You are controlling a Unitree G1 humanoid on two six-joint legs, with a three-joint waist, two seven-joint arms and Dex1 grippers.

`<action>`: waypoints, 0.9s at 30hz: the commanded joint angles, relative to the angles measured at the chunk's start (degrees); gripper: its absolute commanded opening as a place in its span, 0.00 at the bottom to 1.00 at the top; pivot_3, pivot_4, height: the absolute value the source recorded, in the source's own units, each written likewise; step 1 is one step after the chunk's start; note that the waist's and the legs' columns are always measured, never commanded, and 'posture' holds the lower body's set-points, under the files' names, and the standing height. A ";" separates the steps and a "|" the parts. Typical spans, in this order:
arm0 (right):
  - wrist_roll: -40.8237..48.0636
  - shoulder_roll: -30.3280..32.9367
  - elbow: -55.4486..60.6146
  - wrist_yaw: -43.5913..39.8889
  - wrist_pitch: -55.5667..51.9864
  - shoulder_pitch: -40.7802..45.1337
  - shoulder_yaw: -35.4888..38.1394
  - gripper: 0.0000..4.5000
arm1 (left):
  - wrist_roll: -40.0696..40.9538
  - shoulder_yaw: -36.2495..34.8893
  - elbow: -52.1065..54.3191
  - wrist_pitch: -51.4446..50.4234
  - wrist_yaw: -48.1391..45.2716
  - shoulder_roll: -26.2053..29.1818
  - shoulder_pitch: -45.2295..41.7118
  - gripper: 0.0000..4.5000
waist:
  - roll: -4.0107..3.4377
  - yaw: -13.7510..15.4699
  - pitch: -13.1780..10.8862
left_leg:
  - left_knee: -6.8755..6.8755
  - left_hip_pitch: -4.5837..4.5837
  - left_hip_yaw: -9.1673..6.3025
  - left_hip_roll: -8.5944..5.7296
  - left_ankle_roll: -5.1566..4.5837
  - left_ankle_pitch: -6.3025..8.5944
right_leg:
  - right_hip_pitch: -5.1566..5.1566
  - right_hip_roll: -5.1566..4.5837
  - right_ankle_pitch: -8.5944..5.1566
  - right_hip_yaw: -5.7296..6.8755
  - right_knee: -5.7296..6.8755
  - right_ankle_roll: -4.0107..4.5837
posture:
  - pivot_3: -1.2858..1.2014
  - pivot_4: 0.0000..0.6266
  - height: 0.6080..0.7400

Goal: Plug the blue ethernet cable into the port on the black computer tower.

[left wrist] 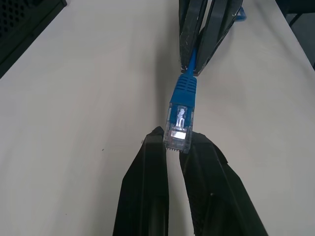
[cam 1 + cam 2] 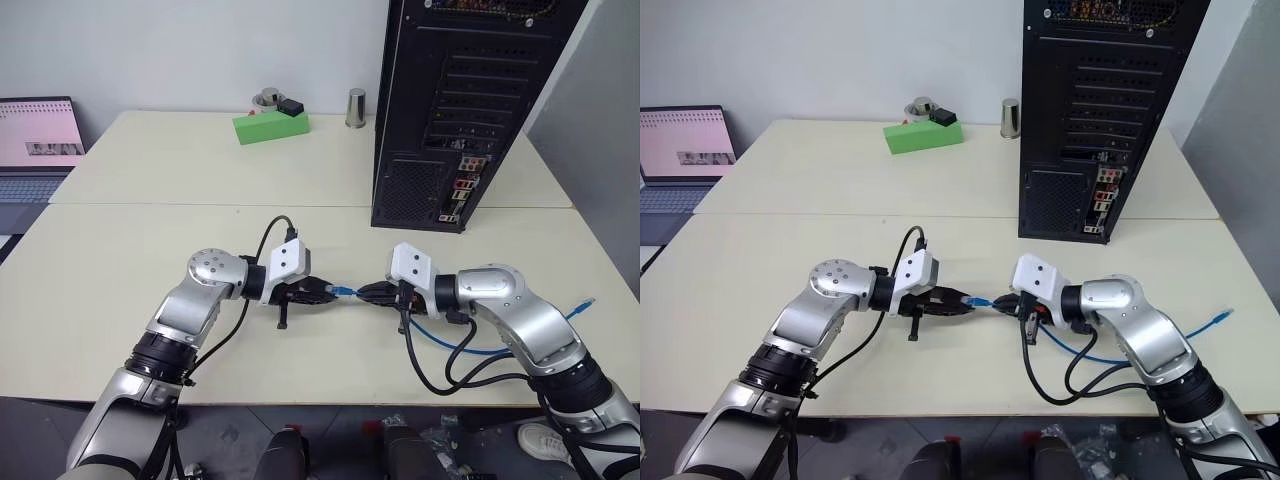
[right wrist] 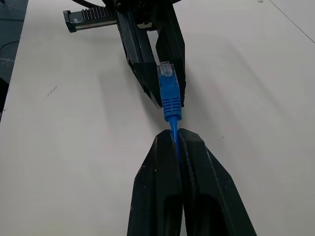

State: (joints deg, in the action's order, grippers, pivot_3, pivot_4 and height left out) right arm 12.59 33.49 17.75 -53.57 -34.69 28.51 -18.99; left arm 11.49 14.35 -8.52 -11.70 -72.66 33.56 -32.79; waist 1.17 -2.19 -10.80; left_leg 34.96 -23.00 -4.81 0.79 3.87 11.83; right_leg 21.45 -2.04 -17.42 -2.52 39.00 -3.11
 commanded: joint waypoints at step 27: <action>29.89 -5.47 4.35 4.58 -23.21 -2.44 19.92 0.72 | -25.85 -2.93 -15.03 71.76 28.65 -3.41 -1.29 0.04 | 0.00 0.44 0.00 | 0.02 -0.02 0.00 -0.04 0.00 0.00 | -0.02 -0.05 0.01 -0.02 -0.01 0.01 | 0.52 0.24 1.00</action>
State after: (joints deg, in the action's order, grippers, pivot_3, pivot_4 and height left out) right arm 38.95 29.28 19.05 -50.85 -55.86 26.25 -0.59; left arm -11.89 13.18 -22.88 53.80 -48.93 30.09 -32.68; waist 1.17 -1.75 -10.80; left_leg 34.98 -23.02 -4.81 0.75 3.87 11.83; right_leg 21.43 -2.09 -17.41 -2.52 38.99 -3.11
